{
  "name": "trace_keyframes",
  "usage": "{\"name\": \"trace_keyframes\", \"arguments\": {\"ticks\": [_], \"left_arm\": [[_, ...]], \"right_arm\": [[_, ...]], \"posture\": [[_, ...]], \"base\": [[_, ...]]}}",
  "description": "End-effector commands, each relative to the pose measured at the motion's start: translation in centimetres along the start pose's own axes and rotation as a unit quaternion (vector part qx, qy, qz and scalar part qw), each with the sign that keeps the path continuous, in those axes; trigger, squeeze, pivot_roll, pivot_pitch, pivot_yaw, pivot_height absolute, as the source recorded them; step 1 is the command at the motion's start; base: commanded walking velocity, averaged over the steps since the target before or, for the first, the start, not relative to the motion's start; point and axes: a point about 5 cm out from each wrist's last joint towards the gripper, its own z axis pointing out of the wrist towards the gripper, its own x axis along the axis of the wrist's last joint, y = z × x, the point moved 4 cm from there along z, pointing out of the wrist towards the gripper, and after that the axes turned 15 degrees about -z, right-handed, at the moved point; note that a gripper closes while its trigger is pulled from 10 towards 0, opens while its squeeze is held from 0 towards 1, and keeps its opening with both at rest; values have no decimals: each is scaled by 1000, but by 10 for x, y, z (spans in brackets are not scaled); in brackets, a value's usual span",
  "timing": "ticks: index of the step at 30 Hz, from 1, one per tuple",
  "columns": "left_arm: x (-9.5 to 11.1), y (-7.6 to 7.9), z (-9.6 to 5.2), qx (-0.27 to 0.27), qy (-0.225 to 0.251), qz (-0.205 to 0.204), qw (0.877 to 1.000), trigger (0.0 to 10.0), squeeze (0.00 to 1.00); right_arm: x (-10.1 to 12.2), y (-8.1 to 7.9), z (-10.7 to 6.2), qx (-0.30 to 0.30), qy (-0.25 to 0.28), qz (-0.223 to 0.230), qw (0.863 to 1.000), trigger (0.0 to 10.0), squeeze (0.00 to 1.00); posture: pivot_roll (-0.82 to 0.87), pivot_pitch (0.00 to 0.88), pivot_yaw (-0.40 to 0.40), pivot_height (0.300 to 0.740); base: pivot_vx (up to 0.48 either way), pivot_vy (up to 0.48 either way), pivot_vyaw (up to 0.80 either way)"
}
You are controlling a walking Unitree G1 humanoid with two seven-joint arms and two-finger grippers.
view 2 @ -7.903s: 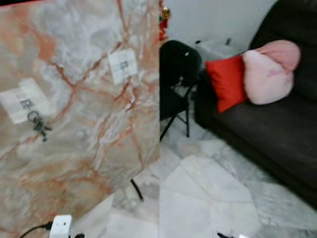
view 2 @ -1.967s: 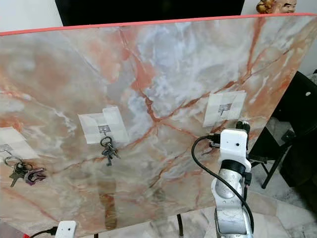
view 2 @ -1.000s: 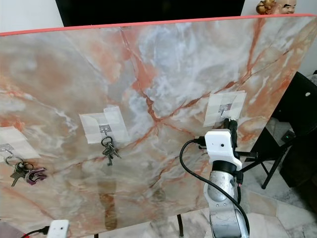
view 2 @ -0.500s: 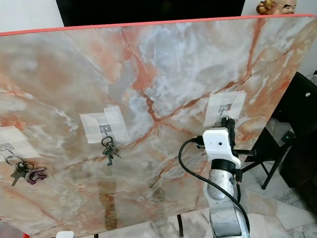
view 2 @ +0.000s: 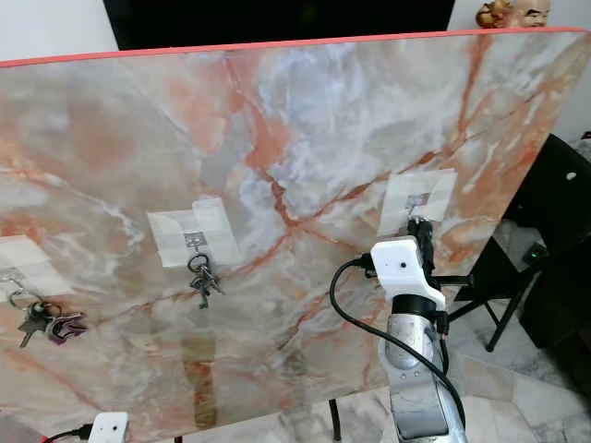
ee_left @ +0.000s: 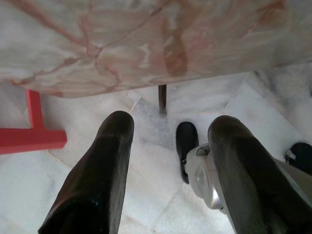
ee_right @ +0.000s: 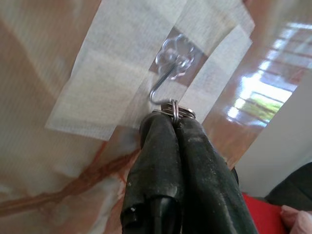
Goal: Hang keys on a hook
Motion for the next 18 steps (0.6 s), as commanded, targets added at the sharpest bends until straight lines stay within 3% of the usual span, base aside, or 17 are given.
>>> {"name": "trace_keyframes", "arguments": {"ticks": [1, 11, 18], "left_arm": [[-7, 2, 0, 1, -14, 4, 1000, 10000, 0], [-7, 5, 0, -1, -14, 6, 1000, 10000, 0], [-9, 2, -1, 0, -15, 5, 1000, 10000, 0]], "right_arm": [[1, -3, 1, 9, 0, -14, 1000, 10000, 0], [2, -3, 1, 11, 5, -19, 1000, 10000, 0], [-4, 11, 1, -32, -18, -18, 999, 10000, 0]], "posture": [[-9, 0, -35, 740], [-12, 0, -34, 740], [-9, 0, -37, 740]], "base": [[0, 0, 0], [0, 0, 0], [0, 0, 0]]}}
